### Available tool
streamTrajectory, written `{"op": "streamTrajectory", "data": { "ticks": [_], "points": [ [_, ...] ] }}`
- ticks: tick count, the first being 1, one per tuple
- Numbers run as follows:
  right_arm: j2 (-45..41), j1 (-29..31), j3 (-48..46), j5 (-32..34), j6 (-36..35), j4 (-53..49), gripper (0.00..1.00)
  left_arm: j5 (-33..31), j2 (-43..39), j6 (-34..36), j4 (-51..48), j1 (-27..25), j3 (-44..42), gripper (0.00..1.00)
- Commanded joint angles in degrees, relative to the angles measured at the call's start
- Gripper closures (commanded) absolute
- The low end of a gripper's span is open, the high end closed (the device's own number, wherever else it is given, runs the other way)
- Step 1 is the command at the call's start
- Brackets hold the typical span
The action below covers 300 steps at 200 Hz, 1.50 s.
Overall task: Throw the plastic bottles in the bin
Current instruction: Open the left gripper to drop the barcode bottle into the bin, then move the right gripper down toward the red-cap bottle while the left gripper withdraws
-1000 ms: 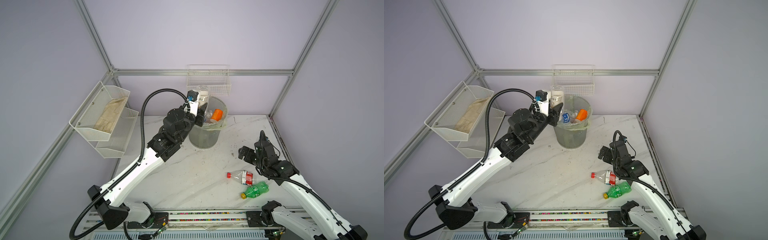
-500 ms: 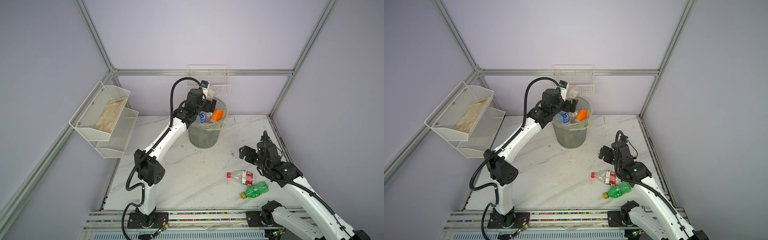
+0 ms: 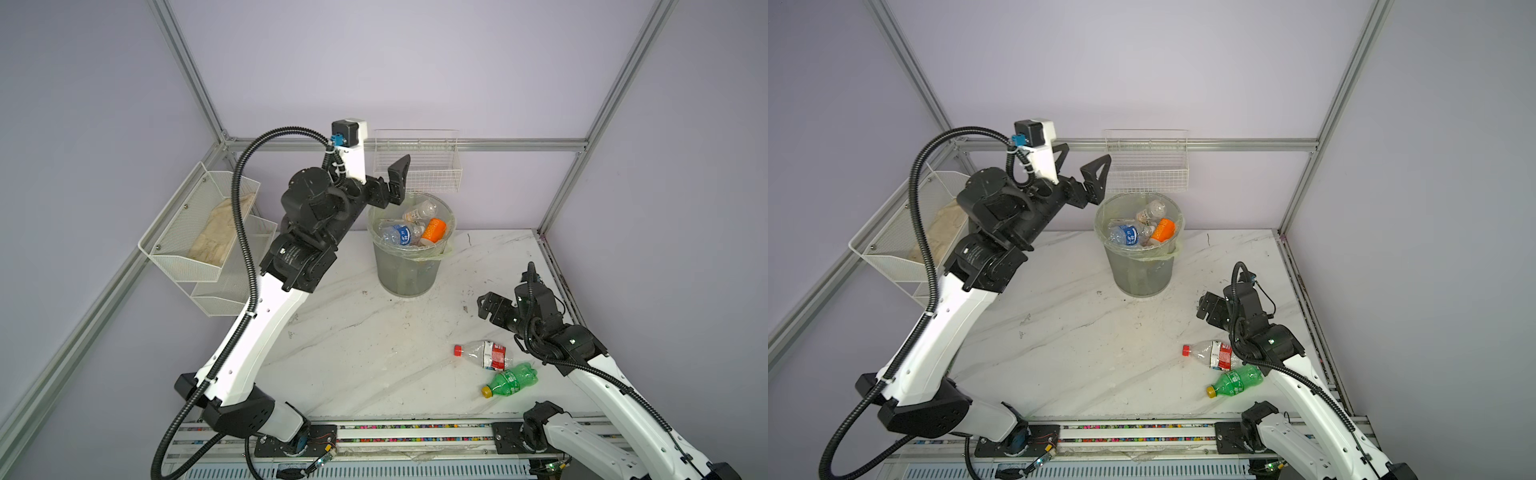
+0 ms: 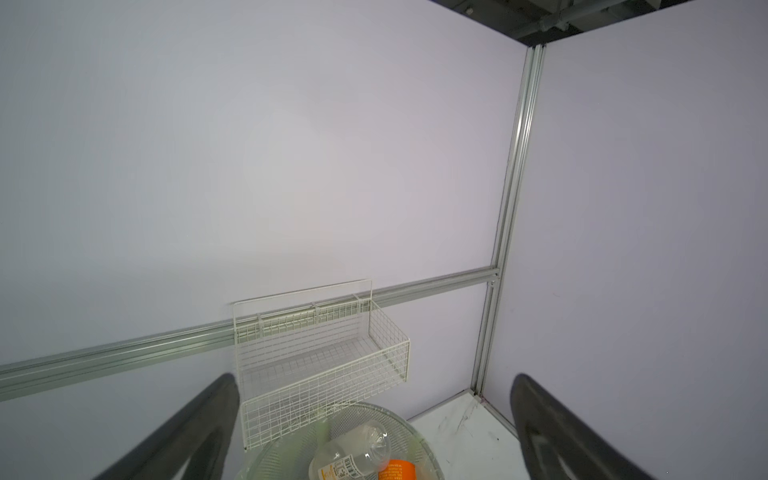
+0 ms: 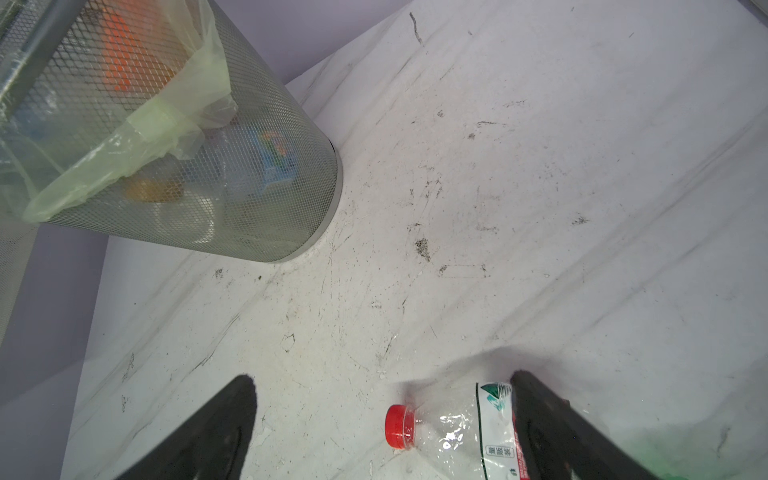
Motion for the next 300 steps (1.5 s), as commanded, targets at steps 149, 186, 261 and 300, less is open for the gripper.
{"op": "streamTrajectory", "data": {
  "ticks": [149, 186, 261, 300],
  "points": [
    [9.48, -0.23, 5.79, -6.97, 30.22, -13.63, 0.03, -7.29, -23.18, -0.16, 3.60, -1.58, -33.55, 0.00],
    [10.58, -0.23, 3.98, -15.12, 39.30, -14.17, 0.03, -7.40, -24.63, -1.25, 3.56, -1.57, -35.19, 0.00],
    [12.37, -0.21, 0.06, -17.67, 47.86, -16.41, 0.03, -7.69, -28.03, -2.39, 3.13, -1.66, -38.44, 0.00],
    [19.44, -0.31, -2.07, -19.97, 43.53, -14.63, 0.03, -6.49, -28.92, -2.02, 3.16, -1.66, -38.97, 0.00]
  ]
}}
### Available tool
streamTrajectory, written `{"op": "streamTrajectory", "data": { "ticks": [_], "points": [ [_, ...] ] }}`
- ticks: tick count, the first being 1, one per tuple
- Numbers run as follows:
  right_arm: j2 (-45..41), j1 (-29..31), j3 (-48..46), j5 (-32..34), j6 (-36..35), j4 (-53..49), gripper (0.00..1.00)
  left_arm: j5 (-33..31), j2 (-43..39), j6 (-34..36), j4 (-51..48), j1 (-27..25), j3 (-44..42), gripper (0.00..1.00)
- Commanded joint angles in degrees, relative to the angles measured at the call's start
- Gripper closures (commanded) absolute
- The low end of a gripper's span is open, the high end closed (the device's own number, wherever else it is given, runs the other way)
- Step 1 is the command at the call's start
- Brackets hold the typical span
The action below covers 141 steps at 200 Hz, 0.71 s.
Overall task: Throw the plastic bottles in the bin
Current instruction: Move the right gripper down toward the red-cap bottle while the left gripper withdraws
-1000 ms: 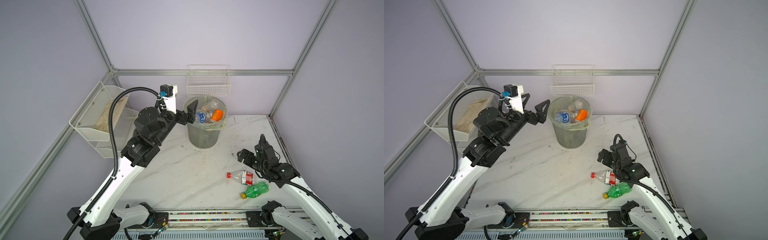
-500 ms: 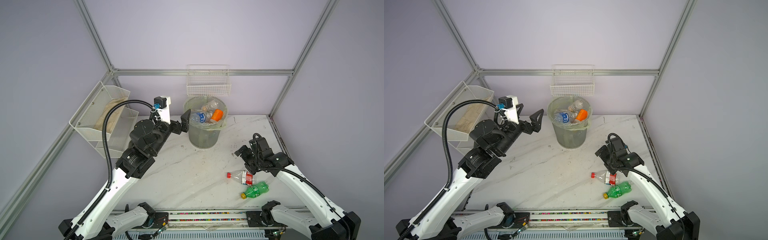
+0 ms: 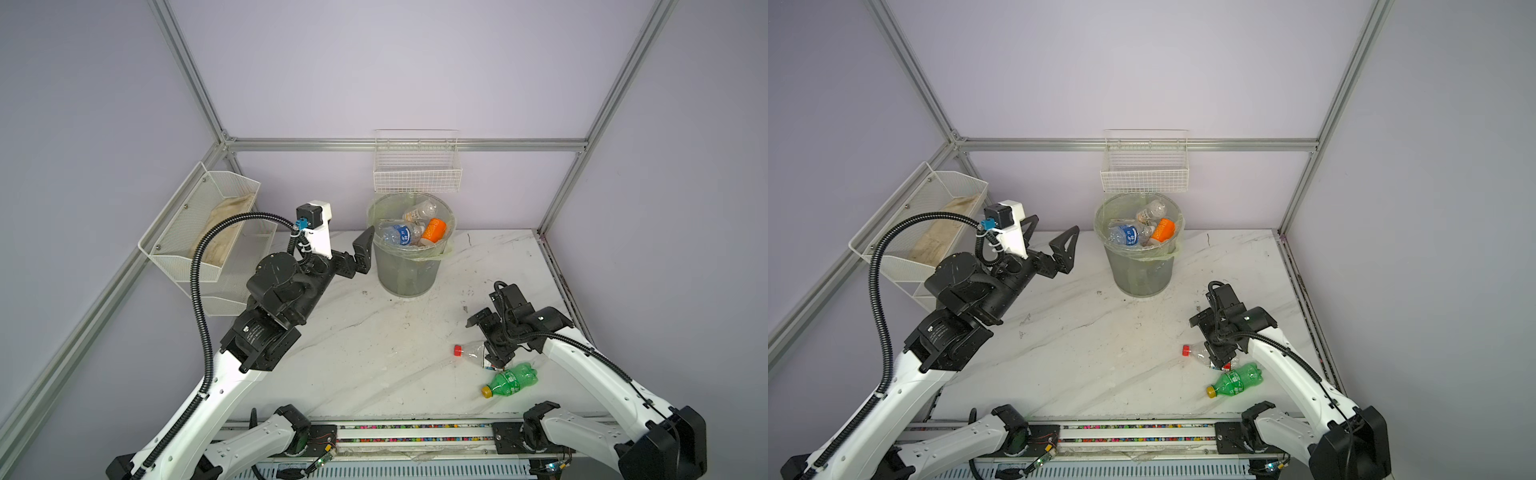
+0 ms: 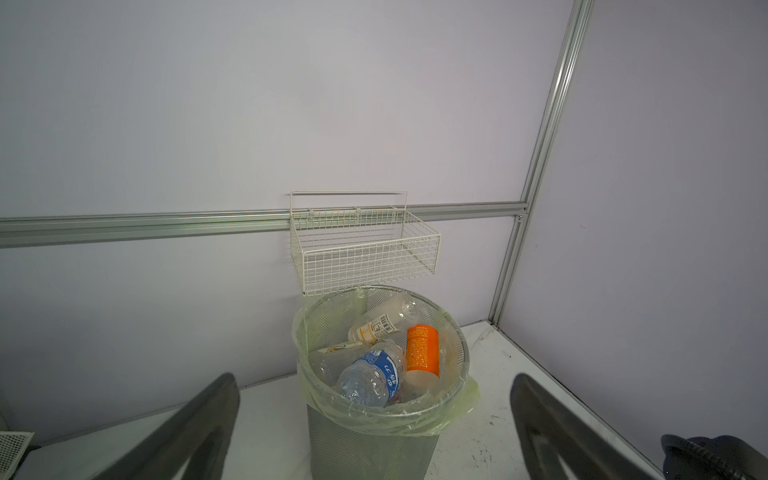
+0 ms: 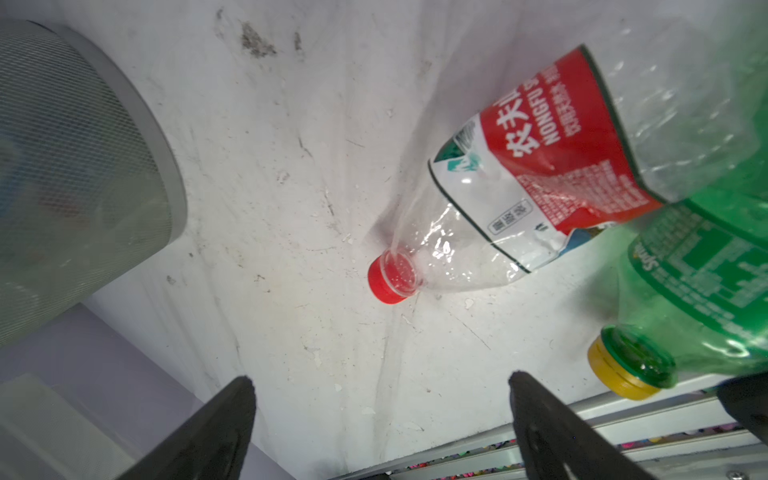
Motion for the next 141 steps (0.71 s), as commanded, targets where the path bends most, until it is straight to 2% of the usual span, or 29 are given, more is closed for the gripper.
{"op": "streamTrajectory", "data": {
  "ticks": [1, 72, 141],
  "points": [
    [4.32, -0.29, -1.18, -1.42, 1.01, -0.85, 0.03, 0.54, -1.10, -0.77, 1.19, -0.16, -1.76, 0.00],
    [10.14, -1.38, -0.80, 3.18, 0.70, -0.66, 0.03, 1.52, -2.30, -1.19, 0.84, -0.13, -2.82, 0.00],
    [13.38, -4.52, -2.19, 3.51, -1.08, 1.61, 0.03, 1.35, -3.02, -1.41, 0.33, -0.16, -4.22, 0.00]
  ]
}}
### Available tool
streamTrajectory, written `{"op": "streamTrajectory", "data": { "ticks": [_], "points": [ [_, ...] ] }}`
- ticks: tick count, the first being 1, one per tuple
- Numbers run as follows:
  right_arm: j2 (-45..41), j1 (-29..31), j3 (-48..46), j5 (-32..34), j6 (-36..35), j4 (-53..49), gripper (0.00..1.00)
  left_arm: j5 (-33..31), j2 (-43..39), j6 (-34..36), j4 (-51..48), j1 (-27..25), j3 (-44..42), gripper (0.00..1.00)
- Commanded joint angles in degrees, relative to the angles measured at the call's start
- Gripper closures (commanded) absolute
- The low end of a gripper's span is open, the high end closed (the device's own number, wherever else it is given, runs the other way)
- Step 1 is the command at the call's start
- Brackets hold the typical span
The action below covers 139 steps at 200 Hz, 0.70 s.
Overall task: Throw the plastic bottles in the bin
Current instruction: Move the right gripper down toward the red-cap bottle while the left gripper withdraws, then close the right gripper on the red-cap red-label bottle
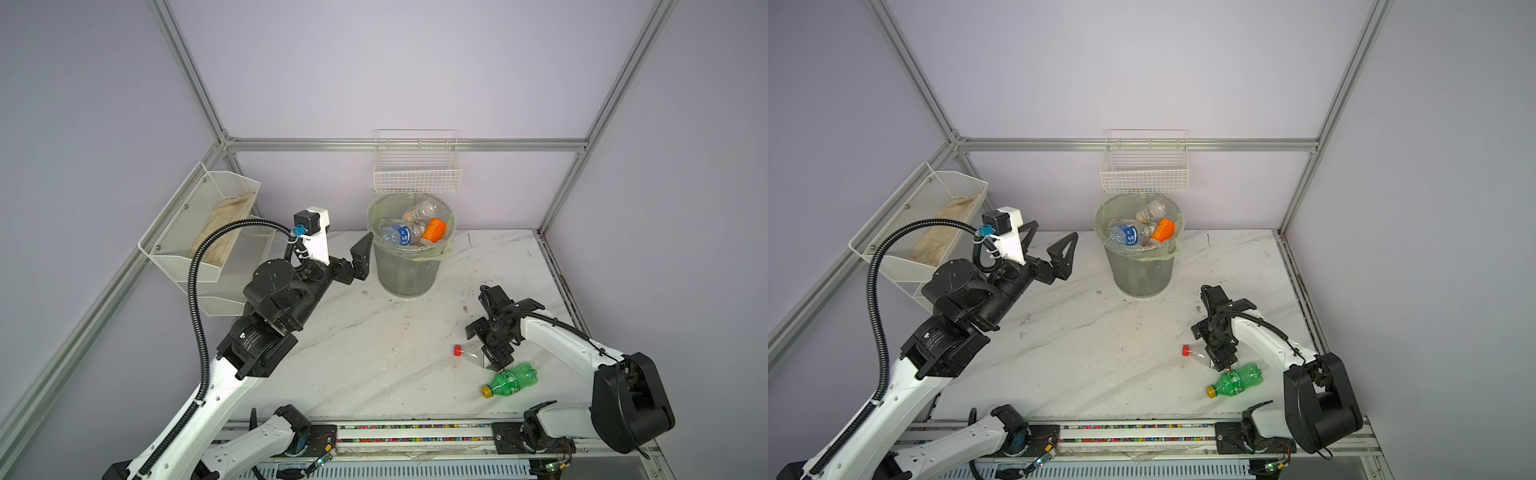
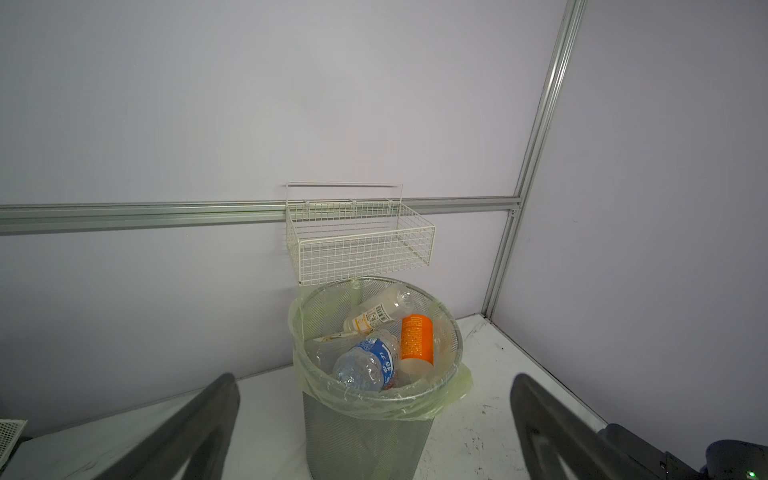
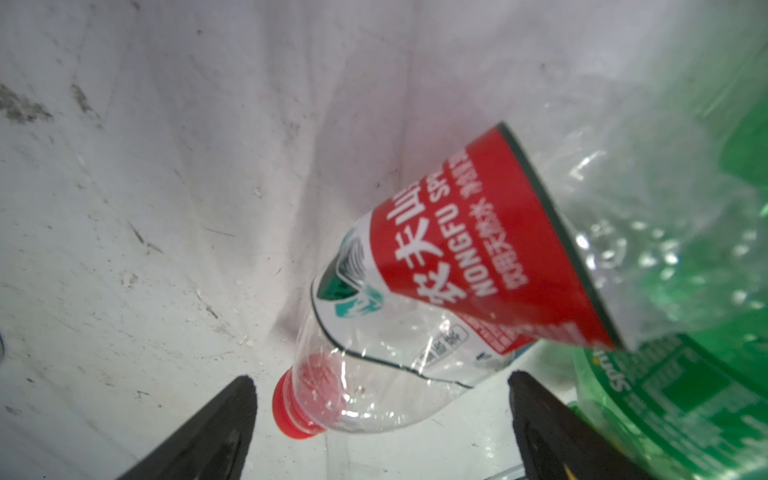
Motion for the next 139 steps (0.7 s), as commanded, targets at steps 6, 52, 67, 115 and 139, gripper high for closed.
{"op": "streamTrajectory", "data": {
  "ticks": [6, 52, 67, 115, 139],
  "points": [
    [1.72, -1.23, -0.75, 1.24, 0.56, 0.41, 0.03, 0.34, -1.02, -0.61, 1.00, -0.11, -2.14, 0.00],
    [4.39, -2.33, -2.45, -0.03, -0.72, 3.77, 0.06, 0.20, -1.38, -0.69, 1.03, -0.19, -2.71, 0.00],
    [5.14, -2.43, -2.85, -0.35, -1.06, 5.14, 0.08, 0.08, -1.55, -0.70, 1.04, -0.15, -2.88, 0.00],
    [4.93, -3.01, -2.42, 0.61, -1.51, 6.54, 0.17, -0.61, -2.32, -0.80, 0.92, -0.11, -3.85, 0.00],
    [5.58, -3.14, -2.56, -0.10, -2.39, 7.99, 0.41, -0.95, -2.93, -0.97, 0.94, -0.16, -4.54, 0.00]
  ]
}}
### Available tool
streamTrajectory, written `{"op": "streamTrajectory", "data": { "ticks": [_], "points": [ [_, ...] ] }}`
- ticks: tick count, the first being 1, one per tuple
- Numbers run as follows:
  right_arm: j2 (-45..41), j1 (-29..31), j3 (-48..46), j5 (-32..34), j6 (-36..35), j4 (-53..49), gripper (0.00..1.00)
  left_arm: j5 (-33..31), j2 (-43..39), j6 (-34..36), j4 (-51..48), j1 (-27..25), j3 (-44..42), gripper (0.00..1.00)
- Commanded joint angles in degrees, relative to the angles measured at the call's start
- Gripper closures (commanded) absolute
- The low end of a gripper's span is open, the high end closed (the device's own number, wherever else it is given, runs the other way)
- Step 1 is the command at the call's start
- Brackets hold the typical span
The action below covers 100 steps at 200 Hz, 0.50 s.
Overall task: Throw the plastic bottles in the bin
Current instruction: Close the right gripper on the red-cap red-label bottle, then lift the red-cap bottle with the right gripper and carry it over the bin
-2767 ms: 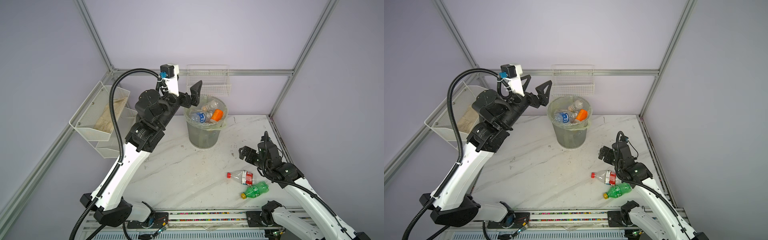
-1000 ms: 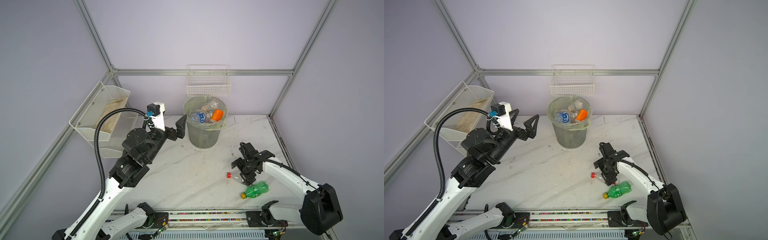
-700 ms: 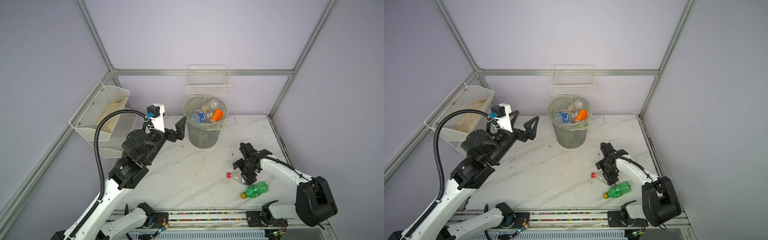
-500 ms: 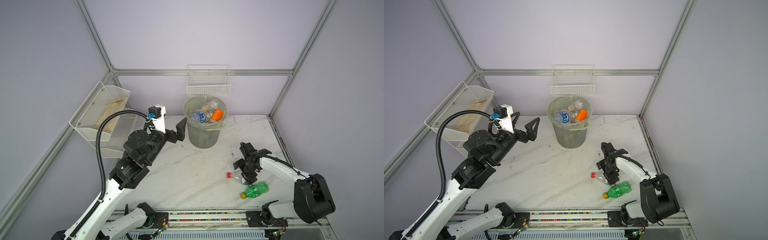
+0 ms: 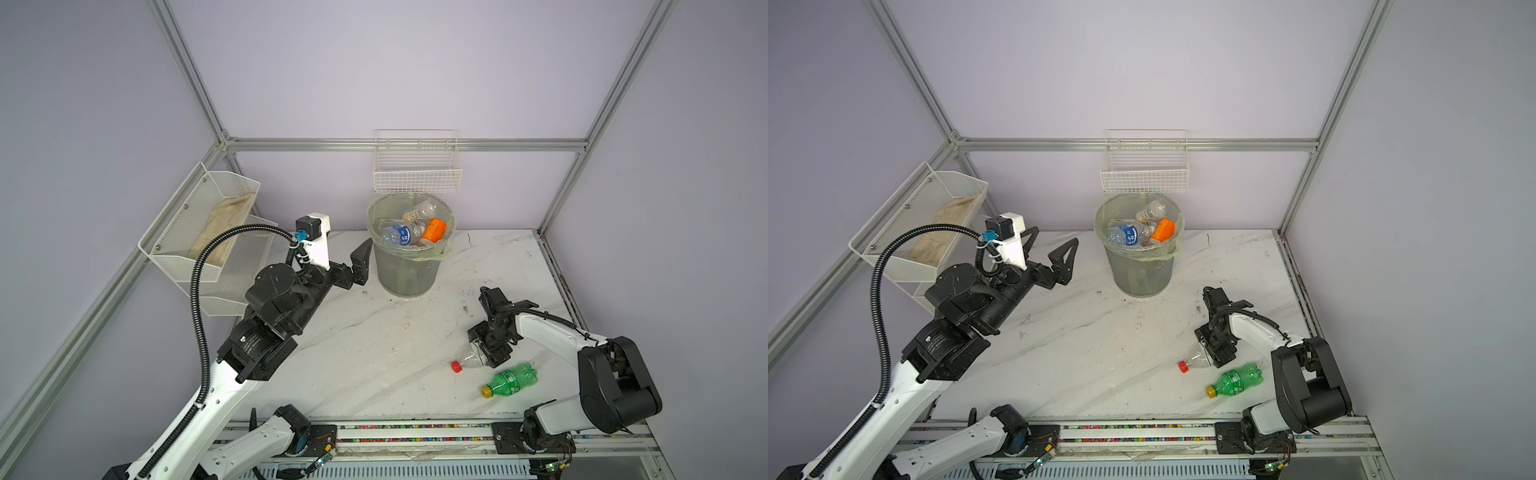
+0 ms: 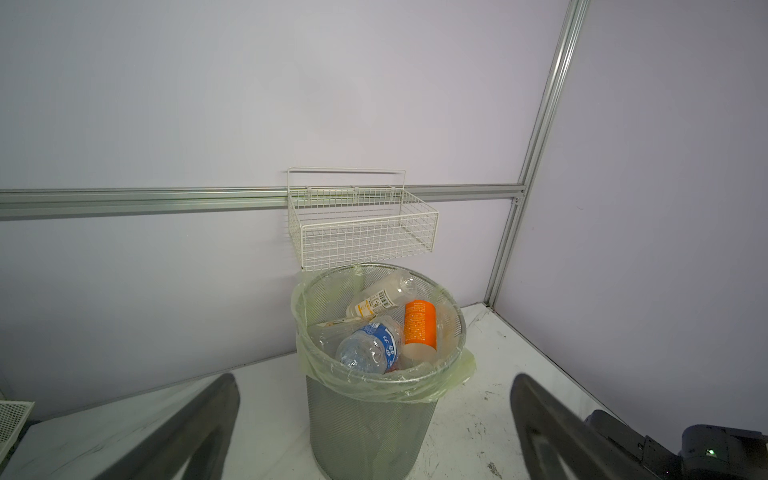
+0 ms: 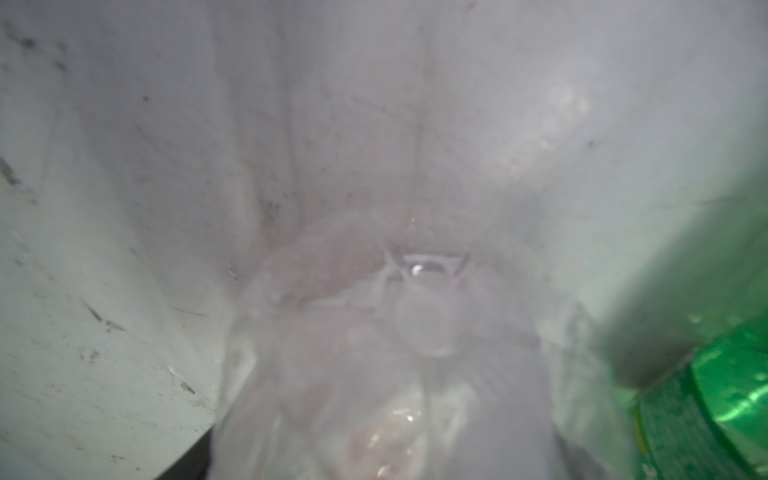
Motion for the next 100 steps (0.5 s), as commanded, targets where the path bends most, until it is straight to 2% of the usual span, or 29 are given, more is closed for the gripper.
{"op": "streamTrajectory", "data": {
  "ticks": [1, 16, 35, 46, 54, 61, 100],
  "points": [
    [0.49, -0.45, -0.02, -0.07, 0.64, 1.26, 0.42, -0.67, -1.37, -0.93, 1.36, -0.11, -2.02, 0.00],
    [0.47, -0.61, -1.02, -0.96, 0.62, 2.97, 0.63, -0.85, -1.72, -0.93, 1.28, -0.13, -2.29, 0.00],
    [-0.02, -0.65, -2.27, -1.82, 0.78, 4.85, 0.81, -1.33, -2.19, -0.71, 1.02, -0.10, -2.62, 0.00],
    [-0.41, -0.67, -2.69, -1.95, 0.88, 5.61, 0.88, -1.62, -2.48, -0.58, 0.93, -0.12, -2.63, 0.00],
    [-0.67, -0.67, -2.91, -1.96, 1.01, 5.81, 0.89, -1.82, -2.61, -0.54, 0.81, -0.14, -2.64, 0.00],
    [-0.93, -0.74, -3.02, -1.96, 0.87, 6.04, 0.96, -1.90, -2.61, -0.49, 0.71, -0.14, -2.64, 0.00],
    [-1.61, -0.73, -2.35, -1.97, 0.20, 6.09, 1.00, -1.63, -2.80, -0.92, 0.66, -0.14, -2.64, 0.00]
  ]
}}
